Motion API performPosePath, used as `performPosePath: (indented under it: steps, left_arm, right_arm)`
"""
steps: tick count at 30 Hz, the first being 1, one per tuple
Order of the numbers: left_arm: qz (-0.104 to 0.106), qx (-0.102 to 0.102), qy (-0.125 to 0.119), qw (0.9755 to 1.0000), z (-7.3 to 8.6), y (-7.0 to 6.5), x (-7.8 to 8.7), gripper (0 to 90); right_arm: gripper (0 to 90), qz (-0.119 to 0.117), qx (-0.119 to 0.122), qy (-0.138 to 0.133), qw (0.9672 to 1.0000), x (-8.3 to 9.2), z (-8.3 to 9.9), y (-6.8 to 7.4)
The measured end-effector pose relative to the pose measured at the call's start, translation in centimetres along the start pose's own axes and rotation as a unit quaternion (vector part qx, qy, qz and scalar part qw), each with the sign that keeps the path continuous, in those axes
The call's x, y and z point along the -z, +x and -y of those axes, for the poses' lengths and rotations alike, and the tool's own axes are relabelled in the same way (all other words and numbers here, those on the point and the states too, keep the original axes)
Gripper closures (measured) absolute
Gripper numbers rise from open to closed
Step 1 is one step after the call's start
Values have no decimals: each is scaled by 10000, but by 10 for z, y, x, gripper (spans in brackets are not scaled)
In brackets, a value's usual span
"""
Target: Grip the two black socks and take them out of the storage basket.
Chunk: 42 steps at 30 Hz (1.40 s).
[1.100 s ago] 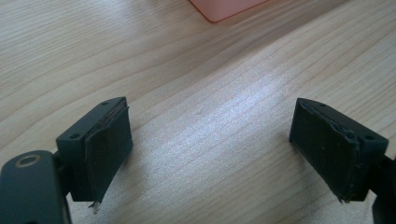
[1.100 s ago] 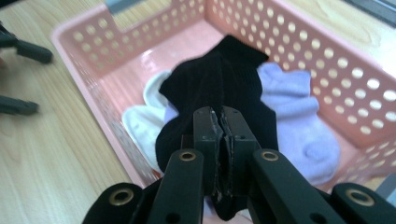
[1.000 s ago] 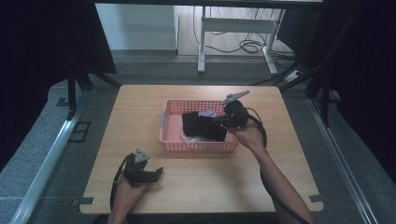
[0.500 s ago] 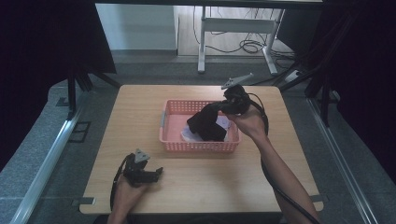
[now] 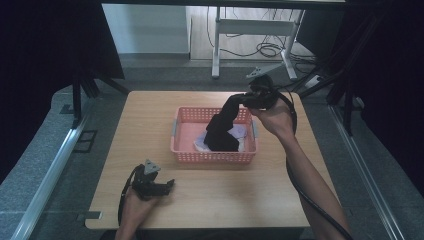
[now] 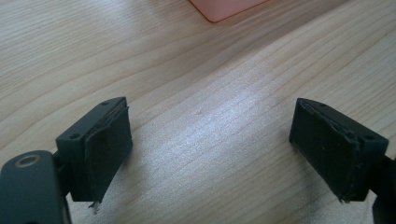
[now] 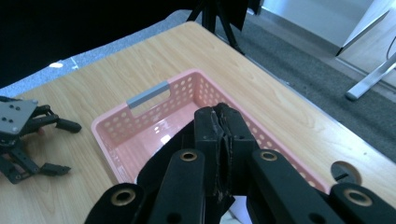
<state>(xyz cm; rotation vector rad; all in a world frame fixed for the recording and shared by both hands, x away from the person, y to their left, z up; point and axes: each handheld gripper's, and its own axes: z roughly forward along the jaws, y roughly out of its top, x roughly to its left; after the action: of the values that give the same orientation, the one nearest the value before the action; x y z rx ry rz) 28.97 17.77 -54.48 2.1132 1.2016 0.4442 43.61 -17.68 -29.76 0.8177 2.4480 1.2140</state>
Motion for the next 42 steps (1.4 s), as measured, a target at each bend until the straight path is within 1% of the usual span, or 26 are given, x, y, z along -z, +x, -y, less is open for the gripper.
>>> performPosePath:
  steps: [2, 3, 5, 8, 9, 10, 15, 17, 19, 23, 26, 28, 29, 33, 34, 36, 37, 39, 42]
  left_arm:
    - [0, -2, 1, 10000, 0, 0, 0, 128]
    - [1, -2, 2, 10000, 0, 0, 0, 128]
    - [0, -1, 1, 10000, 0, 0, 0, 128]
    - [4, 21, 2, 10000, 0, 0, 0, 128]
    - [8, -22, 19, 10000, 0, 0, 0, 128]
    - [8, -22, 19, 10000, 0, 0, 0, 128]
    - [8, -22, 18, 10000, 0, 0, 0, 128]
    - [6, -22, 19, 10000, 0, 0, 0, 128]
    - [6, -20, 17, 10000, 0, 0, 0, 128]
    - [7, -22, 19, 10000, 0, 0, 0, 128]
    - [7, -21, 19, 10000, 0, 0, 0, 128]
    - [7, -20, 19, 10000, 0, 0, 0, 128]
    - [7, -22, 18, 10000, 0, 0, 0, 128]
    - [7, -22, 17, 10000, 0, 0, 0, 128]
    - [6, -21, 16, 10000, 0, 0, 0, 128]
    - [8, -20, 16, 10000, 0, 0, 0, 128]
    - [7, -20, 15, 10000, 0, 0, 0, 128]
    - [8, -19, 15, 10000, 0, 0, 0, 128]
    - [7, -22, 16, 10000, 0, 0, 0, 128]
  right_arm:
    - [862, 31, 0, -37, 10000, 7, -3, -1]
    - [862, 84, 12, -60, 9999, 12, -6, -2]
    - [862, 115, 20, -73, 9999, 15, -7, -3]
    - [862, 208, 4, -123, 9997, 25, -9, -5]
    - [862, 241, -26, -149, 9996, 31, -10, -7]
    - [862, 241, -26, -149, 9996, 31, -10, -7]
    - [862, 358, -51, -200, 9991, 44, -11, -11]
    - [862, 424, -67, -257, 9987, 52, -11, -13]
    - [862, 436, -74, -276, 9986, 54, -11, -13]
    - [862, 549, -76, -330, 9979, 66, -11, -16]
    - [861, 587, -84, -346, 9976, 70, -10, -17]
    - [861, 674, -99, -351, 9971, 76, -8, -19]
    - [861, 674, -99, -351, 9971, 76, -8, -19]
    - [860, 778, -147, -363, 9962, 86, -3, -24]
    - [860, 859, -187, -354, 9955, 91, 2, -27]
    - [860, 882, -205, -355, 9953, 93, 3, -29]
    - [860, 947, -271, -355, 9945, 99, 9, -33]
    - [860, 974, -287, -355, 9942, 101, 11, -34]
    - [860, 1078, -395, -347, 9928, 110, 23, -41]
